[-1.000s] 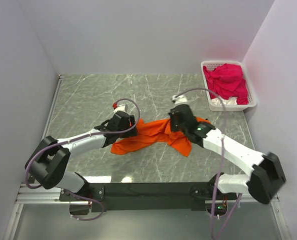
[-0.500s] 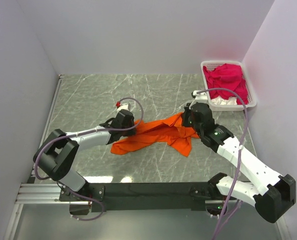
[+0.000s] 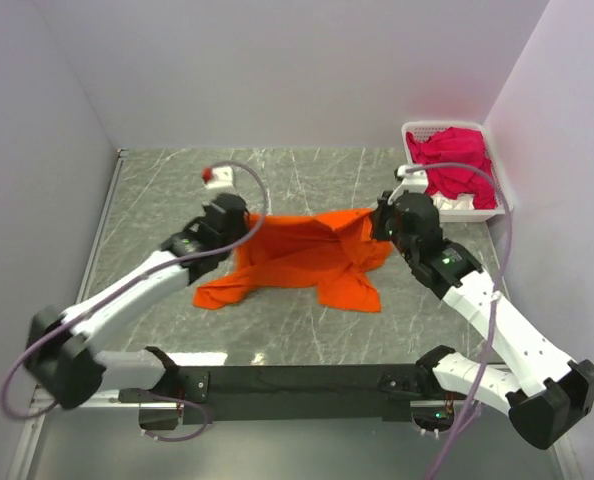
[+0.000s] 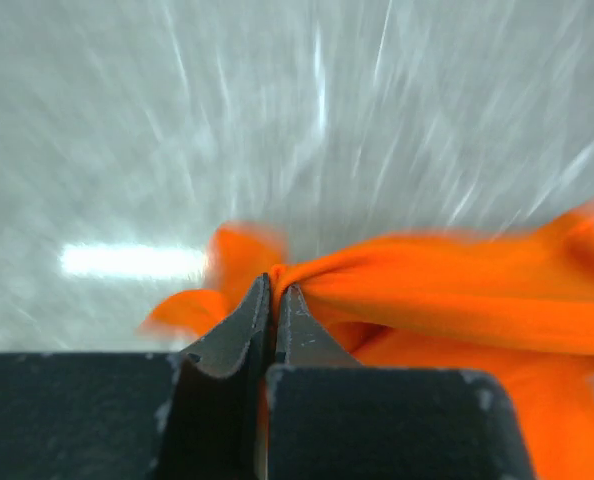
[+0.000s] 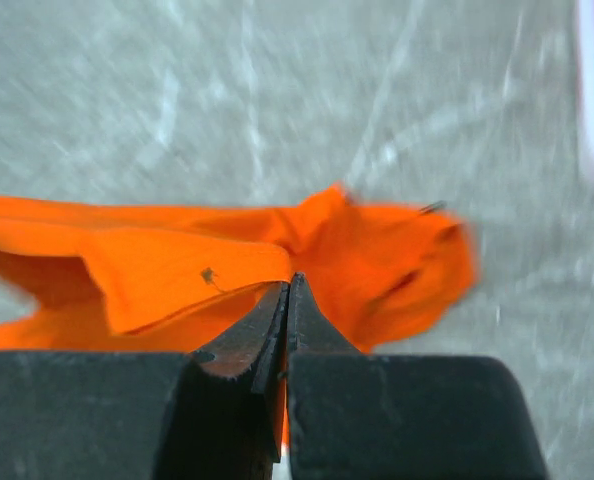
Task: Fold and stack the t-shirts
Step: Flatten the tshirt out
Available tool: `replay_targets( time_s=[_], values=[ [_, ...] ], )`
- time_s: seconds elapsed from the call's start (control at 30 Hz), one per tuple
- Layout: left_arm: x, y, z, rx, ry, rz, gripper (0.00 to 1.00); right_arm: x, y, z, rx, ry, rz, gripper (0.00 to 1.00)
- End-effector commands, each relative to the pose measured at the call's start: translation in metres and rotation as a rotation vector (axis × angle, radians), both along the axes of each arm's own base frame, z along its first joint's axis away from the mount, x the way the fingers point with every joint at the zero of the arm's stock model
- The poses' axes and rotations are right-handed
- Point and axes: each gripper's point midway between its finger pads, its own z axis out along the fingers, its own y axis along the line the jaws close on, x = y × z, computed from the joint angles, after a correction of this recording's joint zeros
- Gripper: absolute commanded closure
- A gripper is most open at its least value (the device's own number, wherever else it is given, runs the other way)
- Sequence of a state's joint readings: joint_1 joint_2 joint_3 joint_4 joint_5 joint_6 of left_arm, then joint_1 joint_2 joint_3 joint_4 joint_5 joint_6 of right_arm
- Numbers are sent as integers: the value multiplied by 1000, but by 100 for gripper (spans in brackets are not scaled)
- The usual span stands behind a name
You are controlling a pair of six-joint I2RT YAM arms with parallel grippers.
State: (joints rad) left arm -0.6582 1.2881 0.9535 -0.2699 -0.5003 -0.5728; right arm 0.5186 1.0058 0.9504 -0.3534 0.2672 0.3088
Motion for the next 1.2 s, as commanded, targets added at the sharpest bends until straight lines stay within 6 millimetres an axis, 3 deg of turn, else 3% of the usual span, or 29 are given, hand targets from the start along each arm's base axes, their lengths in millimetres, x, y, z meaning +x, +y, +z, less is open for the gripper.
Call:
replay_targets(
  time_s=[0.0, 0.03, 0.1, 0.27, 0.43, 0.5, 0.53, 0.7, 0.73, 0.8, 0.83, 0.9, 0.97, 1.07, 1.1, 1.13, 1.17],
  values=[
    [-16, 66, 119, 95, -224, 162, 99, 7, -2, 86, 47, -194, 6, 100],
    [-22, 69, 143, 64, -263, 158, 99, 5, -3, 97, 42, -217, 15, 100],
    [-39, 78, 170, 7, -312, 146, 99, 1, -3, 121, 58, -267, 34, 100],
    [-75, 91, 192, -107, -338, 109, 99, -25, -6, 167, 67, -384, 119, 100],
    [-105, 114, 242, -181, -439, 107, 99, -56, -21, 218, 78, -514, 140, 100],
    [-117, 115, 254, -189, -453, 64, 99, -70, -28, 243, 90, -575, 143, 100],
    [-125, 117, 271, -215, -482, 42, 99, -81, -32, 253, 88, -607, 159, 100],
    [-161, 99, 301, -302, -501, -173, 99, -134, -47, 305, 105, -765, 232, 100],
    [-169, 99, 310, -323, -516, -199, 99, -141, -49, 308, 102, -771, 242, 100],
    [-175, 93, 309, -333, -488, -240, 99, -156, -55, 322, 114, -805, 247, 100],
    [-178, 92, 313, -341, -486, -251, 99, -155, -56, 320, 104, -782, 244, 100],
    [-168, 88, 305, -305, -449, -246, 99, -154, -61, 325, 78, -781, 223, 100],
    [-146, 87, 282, -226, -385, -176, 100, -147, -61, 321, 73, -753, 206, 100],
    [-106, 82, 240, -73, -287, -92, 100, -113, -58, 300, 37, -662, 136, 100],
    [-94, 80, 230, -22, -274, -75, 100, -92, -49, 285, 40, -598, 122, 100],
    [-81, 78, 209, 38, -238, -56, 99, -81, -46, 276, 27, -568, 104, 100],
    [-59, 77, 200, 107, -241, -6, 100, -69, -41, 268, 17, -542, 97, 100]
  ],
)
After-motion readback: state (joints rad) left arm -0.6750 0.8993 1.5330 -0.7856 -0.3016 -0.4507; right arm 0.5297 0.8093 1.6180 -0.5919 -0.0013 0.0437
